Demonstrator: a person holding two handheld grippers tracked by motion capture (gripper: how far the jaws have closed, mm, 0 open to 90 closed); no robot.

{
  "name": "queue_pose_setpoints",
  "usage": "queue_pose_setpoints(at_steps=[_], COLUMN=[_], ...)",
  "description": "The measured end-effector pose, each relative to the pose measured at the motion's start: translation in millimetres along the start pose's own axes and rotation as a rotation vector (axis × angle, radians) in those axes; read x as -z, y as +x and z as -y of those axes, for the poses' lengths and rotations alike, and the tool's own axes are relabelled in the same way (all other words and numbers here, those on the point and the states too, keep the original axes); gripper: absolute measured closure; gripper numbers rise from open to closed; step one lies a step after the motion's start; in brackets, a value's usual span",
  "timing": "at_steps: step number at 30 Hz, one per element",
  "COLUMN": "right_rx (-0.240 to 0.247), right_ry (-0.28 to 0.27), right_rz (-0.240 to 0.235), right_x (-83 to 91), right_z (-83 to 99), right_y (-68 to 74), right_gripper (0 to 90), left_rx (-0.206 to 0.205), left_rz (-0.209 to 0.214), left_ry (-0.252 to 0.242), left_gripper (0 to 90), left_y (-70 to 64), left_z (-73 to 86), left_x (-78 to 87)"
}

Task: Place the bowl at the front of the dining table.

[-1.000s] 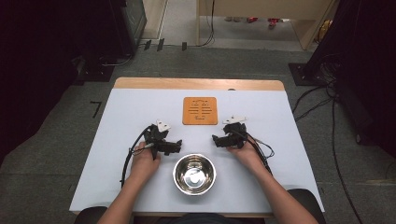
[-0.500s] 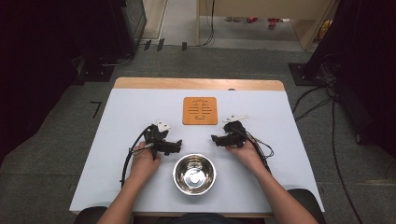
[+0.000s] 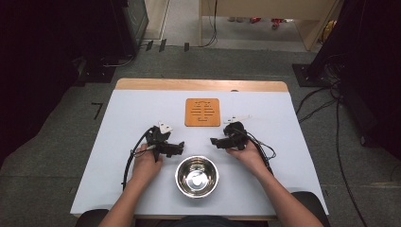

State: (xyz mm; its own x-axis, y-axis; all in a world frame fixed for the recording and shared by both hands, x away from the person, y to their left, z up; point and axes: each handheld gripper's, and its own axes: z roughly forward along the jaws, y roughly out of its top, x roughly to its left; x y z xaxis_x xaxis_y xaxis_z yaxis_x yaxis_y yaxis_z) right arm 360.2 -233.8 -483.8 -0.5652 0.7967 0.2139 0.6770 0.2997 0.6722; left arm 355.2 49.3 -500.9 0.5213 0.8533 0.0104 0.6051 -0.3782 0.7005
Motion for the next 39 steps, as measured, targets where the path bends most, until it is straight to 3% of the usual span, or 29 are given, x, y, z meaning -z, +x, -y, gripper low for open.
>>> queue_pose_setpoints(at_steps=[12,39], right_rx=[0.011,0.033], right_ry=[0.008,0.023], right_rz=[-0.029,-0.048], right_x=[1.6,3.6], right_z=[-1.0,-0.1], right_y=[5.6,20.2], right_gripper=[29.8,31.1], left_rx=[0.001,0.000], left_rz=[0.000,0.000], left_ry=[-0.001,0.000], left_gripper=[0.0,0.0], left_y=[-0.1,0.0], left_z=[0.0,0.0], left_x=[-0.1,0.0])
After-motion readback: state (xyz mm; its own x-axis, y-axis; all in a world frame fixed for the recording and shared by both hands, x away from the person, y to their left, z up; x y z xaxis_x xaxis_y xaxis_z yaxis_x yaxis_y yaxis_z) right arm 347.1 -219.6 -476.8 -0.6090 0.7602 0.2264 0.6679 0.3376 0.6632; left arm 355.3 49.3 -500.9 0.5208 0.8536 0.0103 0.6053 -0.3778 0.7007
